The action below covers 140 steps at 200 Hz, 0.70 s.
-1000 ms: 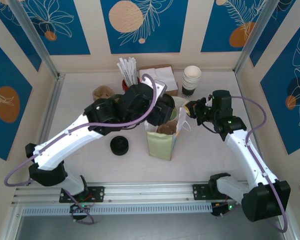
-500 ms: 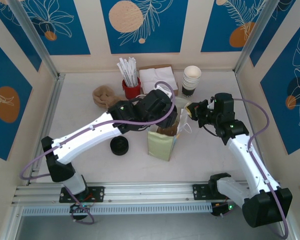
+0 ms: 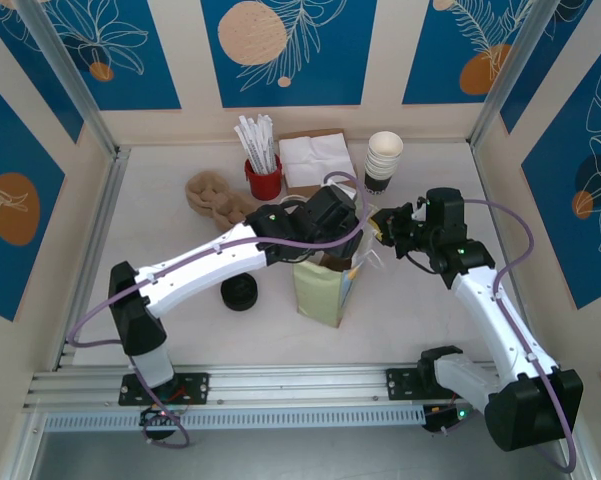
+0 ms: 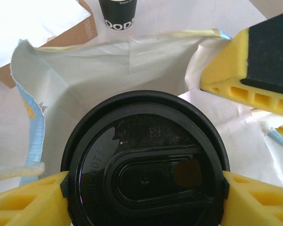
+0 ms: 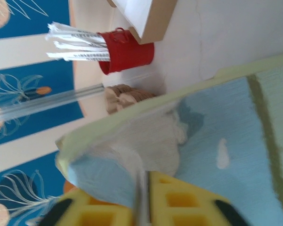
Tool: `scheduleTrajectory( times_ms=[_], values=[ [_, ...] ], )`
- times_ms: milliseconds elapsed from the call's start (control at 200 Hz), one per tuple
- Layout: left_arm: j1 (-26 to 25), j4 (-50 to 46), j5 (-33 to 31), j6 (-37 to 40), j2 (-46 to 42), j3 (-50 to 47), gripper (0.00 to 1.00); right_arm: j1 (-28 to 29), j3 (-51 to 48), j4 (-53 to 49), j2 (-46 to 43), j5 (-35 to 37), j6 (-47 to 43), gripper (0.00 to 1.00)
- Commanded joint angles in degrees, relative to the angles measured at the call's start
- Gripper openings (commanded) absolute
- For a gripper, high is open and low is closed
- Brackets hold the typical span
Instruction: Pack the takeout coffee
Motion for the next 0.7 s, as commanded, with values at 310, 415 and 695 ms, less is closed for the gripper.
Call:
scheduleTrajectory(
  times_ms=[310,415,695],
  values=[
    [0.71,-6.52,2.52,2.39,6.62,9.09,0.73,-5.72,17.46,-28.70,4.47,-6.10,-9.41,0.39],
    [0.73,-8.30,3.14,1.91,7.94,11.57,0.73,-7.00,22.19,-33.53,7.42,-8.04,-11.04,0.39],
    [0.69,-15.49,5.12,-1.70,10.10,19.87,0.73,-7.52,28.21,-41.83,13.06,-8.55,-16.79,0.39]
  ],
)
